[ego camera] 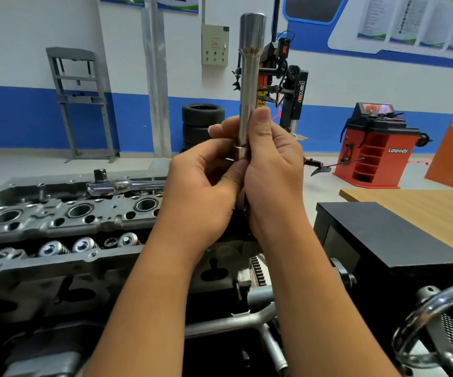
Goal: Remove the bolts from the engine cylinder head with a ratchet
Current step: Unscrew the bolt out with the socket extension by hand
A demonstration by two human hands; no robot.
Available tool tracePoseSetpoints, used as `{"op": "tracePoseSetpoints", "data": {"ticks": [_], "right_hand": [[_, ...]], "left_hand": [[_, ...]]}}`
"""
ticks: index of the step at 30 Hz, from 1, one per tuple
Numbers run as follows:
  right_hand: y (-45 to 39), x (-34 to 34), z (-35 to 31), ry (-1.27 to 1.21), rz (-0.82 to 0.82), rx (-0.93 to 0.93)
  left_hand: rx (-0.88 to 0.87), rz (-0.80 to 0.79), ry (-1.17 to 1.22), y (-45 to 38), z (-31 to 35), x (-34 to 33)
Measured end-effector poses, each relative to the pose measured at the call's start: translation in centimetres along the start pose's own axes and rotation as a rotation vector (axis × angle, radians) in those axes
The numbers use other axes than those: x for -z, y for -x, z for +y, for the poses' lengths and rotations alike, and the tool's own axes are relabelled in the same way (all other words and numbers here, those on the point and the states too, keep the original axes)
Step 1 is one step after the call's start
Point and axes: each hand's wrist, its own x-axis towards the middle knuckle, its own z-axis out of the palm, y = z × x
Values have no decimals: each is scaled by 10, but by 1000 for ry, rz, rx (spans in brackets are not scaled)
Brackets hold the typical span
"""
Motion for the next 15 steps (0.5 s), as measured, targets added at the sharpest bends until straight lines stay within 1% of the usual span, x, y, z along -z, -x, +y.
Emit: {"op": "tracePoseSetpoints", "data": {"ticks": [2,4,6,9,11,13,15], "right_hand": [[2,-2,-2,-49,-12,-30],[4,-4,-4,-71,-16,-23],[4,-4,-6,-65,14,-10],[4,-6,-6,10,80,22],[3,-6,-6,45,114,18],[4,-7,-8,23,129,-8],[6,-9,-11,-41,112,-46]], "left_hand": [[0,49,-5,0,-2,0],[-21,61,-28,1,-3,1],[-33,29,-36,1,-3,2],[-21,-69,7,1,-1,2],[-17,-96,20,1,0,1],[-25,-83,0,1,0,0],[-42,-23,-24,1,-1,0]]}}
